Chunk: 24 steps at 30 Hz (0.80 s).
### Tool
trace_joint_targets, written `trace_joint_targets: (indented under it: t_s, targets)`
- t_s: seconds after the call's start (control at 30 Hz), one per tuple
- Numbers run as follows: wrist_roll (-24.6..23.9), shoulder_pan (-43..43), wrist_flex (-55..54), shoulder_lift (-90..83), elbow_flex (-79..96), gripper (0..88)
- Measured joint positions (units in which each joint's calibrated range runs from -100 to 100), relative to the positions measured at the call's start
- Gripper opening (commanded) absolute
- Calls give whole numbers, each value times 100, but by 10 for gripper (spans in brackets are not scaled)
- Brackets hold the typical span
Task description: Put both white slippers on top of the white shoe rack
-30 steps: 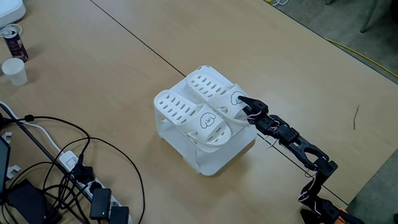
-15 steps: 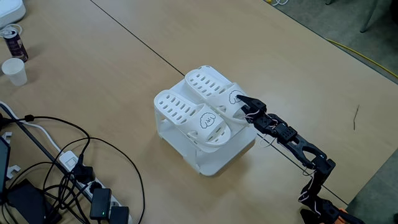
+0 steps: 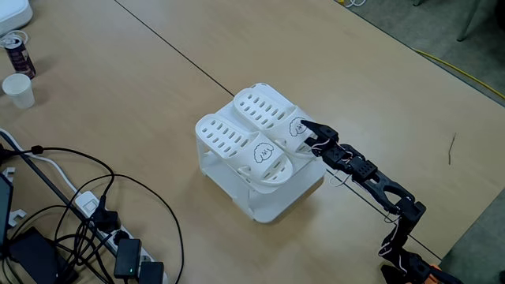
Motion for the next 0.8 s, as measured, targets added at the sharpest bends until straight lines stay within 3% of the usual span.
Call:
trace_joint_targets:
  t_s: [0.67, 0.8]
  targets:
    - [0, 0, -9, -2078, 2093, 169]
    - [0, 0, -9, -2862, 2884, 48]
